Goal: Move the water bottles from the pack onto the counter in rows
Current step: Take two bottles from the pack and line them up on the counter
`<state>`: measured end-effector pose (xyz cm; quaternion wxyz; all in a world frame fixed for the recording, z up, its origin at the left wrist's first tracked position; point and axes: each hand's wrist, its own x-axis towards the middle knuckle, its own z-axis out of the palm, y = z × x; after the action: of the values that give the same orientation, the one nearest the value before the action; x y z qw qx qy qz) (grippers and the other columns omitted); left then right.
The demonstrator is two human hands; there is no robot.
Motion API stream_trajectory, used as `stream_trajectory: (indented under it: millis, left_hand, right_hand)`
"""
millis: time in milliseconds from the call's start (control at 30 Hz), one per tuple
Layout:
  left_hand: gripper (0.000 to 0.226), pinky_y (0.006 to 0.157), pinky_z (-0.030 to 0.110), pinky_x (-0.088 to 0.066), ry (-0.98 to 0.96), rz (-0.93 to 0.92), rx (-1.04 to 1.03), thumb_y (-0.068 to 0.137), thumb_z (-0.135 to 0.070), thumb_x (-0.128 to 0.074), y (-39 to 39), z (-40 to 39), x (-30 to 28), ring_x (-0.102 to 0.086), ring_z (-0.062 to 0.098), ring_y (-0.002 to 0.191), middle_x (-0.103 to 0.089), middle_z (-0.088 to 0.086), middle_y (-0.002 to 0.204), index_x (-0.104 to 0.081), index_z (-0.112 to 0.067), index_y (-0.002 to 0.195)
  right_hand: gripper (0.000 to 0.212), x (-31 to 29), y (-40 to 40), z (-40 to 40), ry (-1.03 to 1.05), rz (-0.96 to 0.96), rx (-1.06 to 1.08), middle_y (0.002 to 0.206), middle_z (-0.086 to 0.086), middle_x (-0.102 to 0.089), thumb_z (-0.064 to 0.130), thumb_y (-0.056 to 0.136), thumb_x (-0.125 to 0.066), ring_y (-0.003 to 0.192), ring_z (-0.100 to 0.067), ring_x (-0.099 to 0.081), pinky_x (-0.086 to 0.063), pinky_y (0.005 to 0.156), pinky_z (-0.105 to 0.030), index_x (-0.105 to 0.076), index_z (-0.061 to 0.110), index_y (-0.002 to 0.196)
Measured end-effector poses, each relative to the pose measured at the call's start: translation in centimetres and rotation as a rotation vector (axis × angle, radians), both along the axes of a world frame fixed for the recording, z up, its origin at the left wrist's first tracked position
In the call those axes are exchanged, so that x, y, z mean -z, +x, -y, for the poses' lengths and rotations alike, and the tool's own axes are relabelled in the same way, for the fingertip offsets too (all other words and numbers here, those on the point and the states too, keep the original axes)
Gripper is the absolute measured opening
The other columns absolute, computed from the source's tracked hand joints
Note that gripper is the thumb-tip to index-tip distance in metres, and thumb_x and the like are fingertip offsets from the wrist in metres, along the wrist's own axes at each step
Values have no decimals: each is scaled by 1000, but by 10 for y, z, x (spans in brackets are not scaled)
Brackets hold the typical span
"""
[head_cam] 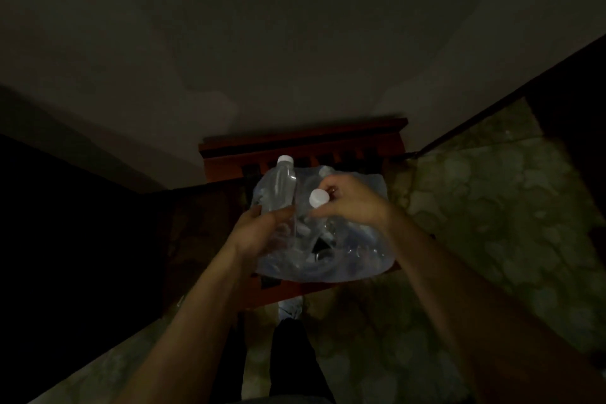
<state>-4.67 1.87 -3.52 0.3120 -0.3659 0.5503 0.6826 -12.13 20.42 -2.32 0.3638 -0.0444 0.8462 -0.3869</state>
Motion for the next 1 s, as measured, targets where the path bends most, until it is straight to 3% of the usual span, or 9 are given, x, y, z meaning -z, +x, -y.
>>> stream_trajectory:
  millis: [100, 267, 400, 500, 567, 667, 800, 900, 1000]
  left_hand:
    - [46, 58, 30, -58, -12, -70, -39, 77, -25, -81, -9, 11, -18, -73, 27, 82, -72, 10, 102, -61, -15, 118]
    - [42, 78, 44, -61, 13, -241, -119, 74, -18, -81, -16, 27, -45, -72, 34, 96, -71, 15, 109, -65, -17, 113]
    - [45, 66, 26, -59, 5, -473, -152, 76, -14, -78, -22, 41, -77, -72, 23, 96, -70, 5, 109, -61, -28, 116]
    - [51, 64, 22, -57, 54, -570, -160, 74, -20, -81, -27, 55, -106, -74, 15, 89, -73, 0, 104, -59, -29, 119]
    - [52, 65, 25, -58, 123, -641, -151, 70, -22, -80, -29, 67, -126, -74, 19, 83, -75, 2, 99, -60, -26, 118]
    - [43, 68, 28, -57, 159, -764, -85, 79, -19, -70, -26, 89, -153, -73, 23, 93, -75, 4, 108, -63, -24, 120]
    - [39, 69, 30, -58, 179, -848, -103, 81, -27, -68, -14, 112, -186, -70, 25, 91, -73, 9, 109, -65, -18, 119]
    - [37, 65, 27, -59, 135, -910, -71, 80, -34, -69, -1, 123, -208, -72, 19, 81, -74, 4, 97, -68, -17, 113]
    - [38, 70, 29, -61, 113, -949, -72, 81, -36, -66, 15, 131, -224, -73, 19, 86, -75, 5, 102, -68, -17, 114]
  right_hand:
    - [30, -28, -9, 2, -129, -92, 195, 92, -2, -68, 18, 72, -83, 90, -17, -67, -56, 79, -37, -61, 13, 91]
    - [30, -92, -39, 16, -383, -255, 459, 100, -8, -71, 27, 66, -85, 94, -18, -69, -56, 84, -38, -61, 22, 83]
    - [25, -142, -51, 39, -491, -380, 495, 99, 1, -74, 37, 65, -84, 95, -15, -70, -58, 83, -36, -61, 36, 77]
    - [25, -168, -49, 62, -529, -459, 541, 96, -1, -73, 42, 67, -83, 94, -21, -71, -58, 80, -41, -63, 33, 79]
    - [29, -183, -43, 81, -603, -474, 602, 96, -7, -74, 40, 69, -83, 94, -25, -71, -59, 82, -45, -68, 23, 87]
    - [35, -207, -34, 108, -728, -466, 672, 89, -5, -76, 39, 71, -81, 86, -21, -73, -59, 76, -38, -73, 15, 95]
    - [31, -241, -22, 136, -907, -415, 688, 90, -9, -75, 38, 82, -72, 83, -21, -71, -58, 74, -36, -72, 11, 96]
    - [37, -263, -15, 154, -954, -384, 656, 84, -11, -73, 42, 88, -64, 75, -22, -69, -57, 68, -34, -70, 6, 96]
    - [37, -279, -7, 165, -967, -340, 565, 77, -9, -73, 45, 89, -59, 71, -20, -69, -58, 68, -35, -72, 11, 84]
